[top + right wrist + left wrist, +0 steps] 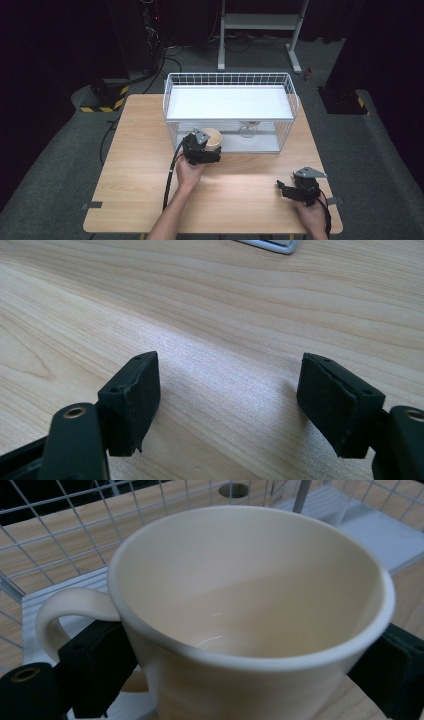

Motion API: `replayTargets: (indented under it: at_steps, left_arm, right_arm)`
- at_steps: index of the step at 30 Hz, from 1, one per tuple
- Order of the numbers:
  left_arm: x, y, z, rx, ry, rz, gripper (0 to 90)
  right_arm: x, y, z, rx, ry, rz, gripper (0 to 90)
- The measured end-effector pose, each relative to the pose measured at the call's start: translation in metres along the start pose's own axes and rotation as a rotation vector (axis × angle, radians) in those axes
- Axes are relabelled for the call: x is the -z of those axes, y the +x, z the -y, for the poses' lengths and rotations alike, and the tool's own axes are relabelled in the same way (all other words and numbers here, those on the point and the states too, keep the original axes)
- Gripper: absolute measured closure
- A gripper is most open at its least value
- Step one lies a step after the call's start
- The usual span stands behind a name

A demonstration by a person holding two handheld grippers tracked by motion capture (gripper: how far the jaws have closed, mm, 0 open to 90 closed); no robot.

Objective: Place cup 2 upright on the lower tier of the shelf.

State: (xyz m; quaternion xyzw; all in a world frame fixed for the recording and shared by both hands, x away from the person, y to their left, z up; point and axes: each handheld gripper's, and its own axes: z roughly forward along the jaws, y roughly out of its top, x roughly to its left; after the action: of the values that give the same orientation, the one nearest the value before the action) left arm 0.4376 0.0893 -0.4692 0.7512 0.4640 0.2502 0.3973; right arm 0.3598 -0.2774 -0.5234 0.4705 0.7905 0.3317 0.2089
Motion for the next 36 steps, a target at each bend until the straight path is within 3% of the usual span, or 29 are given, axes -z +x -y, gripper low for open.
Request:
replayTargets:
  at_steps: [6, 20, 36]
  left_arm:
    - [-0.009, 0.008, 0.003, 0.030, 0.008, -0.013, 8.6]
    - [-0.017, 0.015, 0.006, 0.033, -0.003, -0.015, 8.7]
    - [-0.020, 0.013, 0.006, 0.061, -0.016, -0.044, 8.4]
  right_arm:
    - [0.000, 0.000, 0.000, -0.003, 0.000, 0.000, 25.5]
    - [0.000, 0.000, 0.000, -0.003, 0.002, 0.000, 25.5]
    - [0.000, 0.000, 0.000, 0.000, 0.000, 0.000, 25.5]
